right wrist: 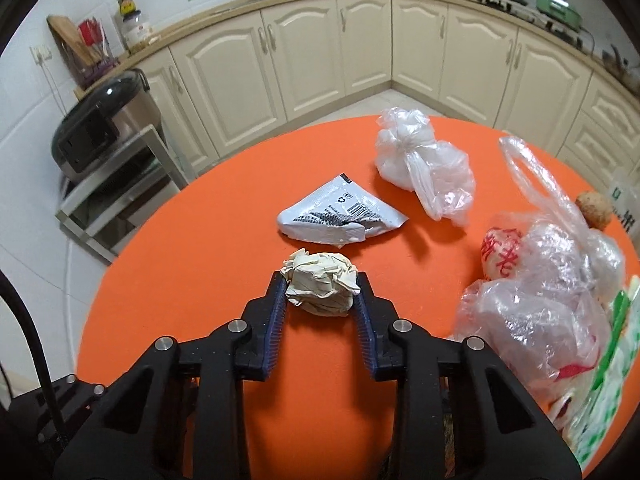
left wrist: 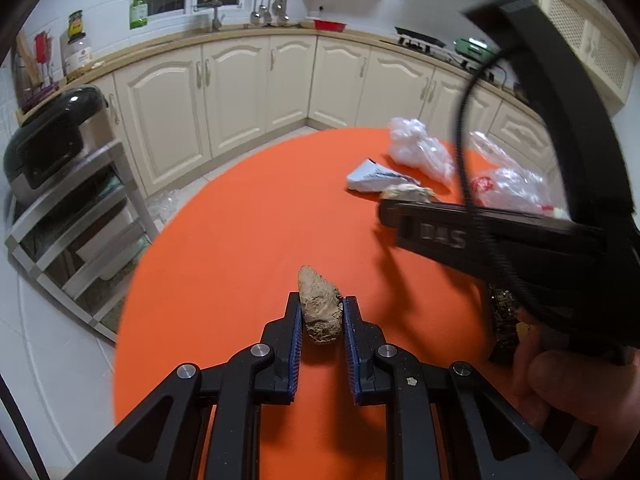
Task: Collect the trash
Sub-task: 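Grasp the brown lump with the left tool while the right tool grasps crumpled paper, then carry both items to the blue bin and open both tools over it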
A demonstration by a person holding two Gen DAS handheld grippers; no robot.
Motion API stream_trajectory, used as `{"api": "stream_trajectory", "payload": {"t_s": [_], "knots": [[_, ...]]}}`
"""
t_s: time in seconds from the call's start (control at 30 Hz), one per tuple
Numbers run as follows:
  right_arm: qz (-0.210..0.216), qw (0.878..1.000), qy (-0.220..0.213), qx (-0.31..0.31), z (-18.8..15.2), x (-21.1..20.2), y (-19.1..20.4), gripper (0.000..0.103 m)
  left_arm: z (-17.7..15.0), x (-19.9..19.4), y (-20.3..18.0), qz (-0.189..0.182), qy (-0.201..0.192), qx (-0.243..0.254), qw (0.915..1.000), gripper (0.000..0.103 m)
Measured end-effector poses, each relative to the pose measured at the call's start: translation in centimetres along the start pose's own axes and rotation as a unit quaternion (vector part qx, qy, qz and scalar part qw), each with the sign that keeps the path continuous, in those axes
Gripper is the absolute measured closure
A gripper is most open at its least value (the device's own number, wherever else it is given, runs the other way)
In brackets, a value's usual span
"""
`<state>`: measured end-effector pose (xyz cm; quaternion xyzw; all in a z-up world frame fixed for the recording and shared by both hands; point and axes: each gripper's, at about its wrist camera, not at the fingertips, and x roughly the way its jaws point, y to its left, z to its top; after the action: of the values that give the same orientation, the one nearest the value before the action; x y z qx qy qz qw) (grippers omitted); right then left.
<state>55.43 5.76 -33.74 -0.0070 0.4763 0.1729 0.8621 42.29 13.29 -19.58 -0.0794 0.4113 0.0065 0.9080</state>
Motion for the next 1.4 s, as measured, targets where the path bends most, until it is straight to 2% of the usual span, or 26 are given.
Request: {"api": "stream_trajectory", "payload": {"t_s": [0.17, 0.37, 0.5, 0.63, 0.8, 1.03, 1.2, 1.4], "knots": [[0.037, 0.999, -0.02, 0.022, -0.3, -2.5, -0.2, 0.073, -0.6, -2.0, 1.3, 0.008, -0.019, -0.006, 0.9998, 0.088], [0.065, 0.996, -0.05, 0.041, -1.6, -7.1, -0.5, 0.073, -1.4, -5.2, 1.1, 0.009, -0.048, 0.0, 0.9988, 0.088], [0.067, 0.993, -0.08, 0.046, -3.0, -11.1, -0.7, 0.073, -2.5, -7.7, 0.3, 0.005, -0.07, 0.01, 0.9975, 0.088], [0.063, 0.99, -0.111, 0.055, -4.6, -15.4, -1.5, 0.073, -5.3, -11.7, -0.6, -0.006, -0.098, 0.026, 0.9948, 0.088], [0.048, 0.984, -0.157, 0.065, -7.2, -21.1, -2.6, 0.073, -7.9, -16.0, -3.0, -0.024, -0.132, 0.049, 0.9897, 0.088], [0.021, 0.973, -0.21, 0.094, -11.7, -28.5, -6.3, 0.073, -12.6, -21.0, -8.6, -0.062, -0.164, 0.093, 0.9801, 0.088], [-0.008, 0.962, -0.241, 0.129, -15.7, -33.3, -10.2, 0.073, -14.8, -22.9, -12.2, -0.094, -0.171, 0.125, 0.9728, 0.088], [-0.05, 0.947, -0.261, 0.181, -20.4, -37.2, -15.8, 0.073, -15.8, -23.0, -17.0, -0.137, -0.165, 0.167, 0.9623, 0.088]]}}
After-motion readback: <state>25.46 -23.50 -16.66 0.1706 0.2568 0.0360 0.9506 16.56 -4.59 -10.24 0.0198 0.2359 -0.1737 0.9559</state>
